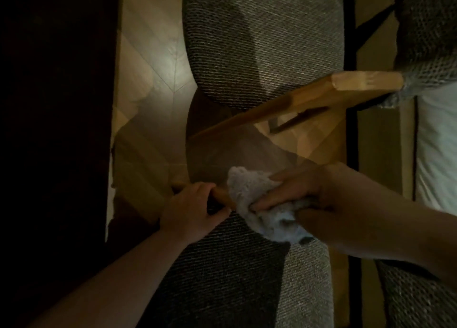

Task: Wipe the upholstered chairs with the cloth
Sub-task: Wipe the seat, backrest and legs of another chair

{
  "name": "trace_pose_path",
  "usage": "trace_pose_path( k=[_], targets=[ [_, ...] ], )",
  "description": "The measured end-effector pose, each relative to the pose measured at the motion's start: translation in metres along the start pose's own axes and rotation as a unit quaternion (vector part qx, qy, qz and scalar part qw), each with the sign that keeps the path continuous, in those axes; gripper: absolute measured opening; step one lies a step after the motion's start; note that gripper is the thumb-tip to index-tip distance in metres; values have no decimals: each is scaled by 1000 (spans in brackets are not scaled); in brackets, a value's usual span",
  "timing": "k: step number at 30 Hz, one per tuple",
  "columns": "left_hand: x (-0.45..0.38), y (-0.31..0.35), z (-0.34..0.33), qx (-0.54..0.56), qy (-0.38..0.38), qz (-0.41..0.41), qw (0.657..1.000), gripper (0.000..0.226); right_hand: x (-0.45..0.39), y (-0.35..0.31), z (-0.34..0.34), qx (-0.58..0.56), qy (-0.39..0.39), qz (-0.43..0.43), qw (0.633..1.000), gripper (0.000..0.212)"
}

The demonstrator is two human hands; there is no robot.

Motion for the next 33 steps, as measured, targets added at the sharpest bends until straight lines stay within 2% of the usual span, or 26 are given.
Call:
trace_pose_path(
  k=[3,5,7,9,12,18,20,23,28,31,33],
  targets=[
    [4,-3,-4,68,-52,51,995,69,32,0,16,54,126,33,990,56],
    [12,1,-1,112,-50,77,989,54,63,12,33,89,196,18,976,55],
    [25,18,9,150,-19,70,986,36,79,34,38,126,213,0,969,52],
    [46,48,28,165,31,26,985,37,94,55,39,161,215,-2,963,50],
    [90,115,56,143,97,-73,982,45,119,87,46,231,224,-56,945,50],
    [141,214,60,2,186,-111,976,51,185,126,53,294,269,-138,907,49],
    [148,252,40,-51,165,-134,976,59,215,136,52,288,304,-142,897,45],
    [155,298,-2,-132,94,-163,973,72,252,141,50,284,367,-120,877,38],
    [180,336,-58,-161,18,-192,968,82,333,155,45,235,498,-132,824,36],
    [193,342,-75,-143,13,-200,969,73,395,174,30,184,546,-149,804,33],
    [206,350,-88,-134,-4,-207,969,69,425,180,7,150,568,-116,801,32]
  ],
)
Point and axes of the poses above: each hand's wrist, its own x-axis away from the middle knuckle, its own z-axis out of the back of the hand, y = z × x, the point moved 9 cm from there along -x, towards the middle knuckle
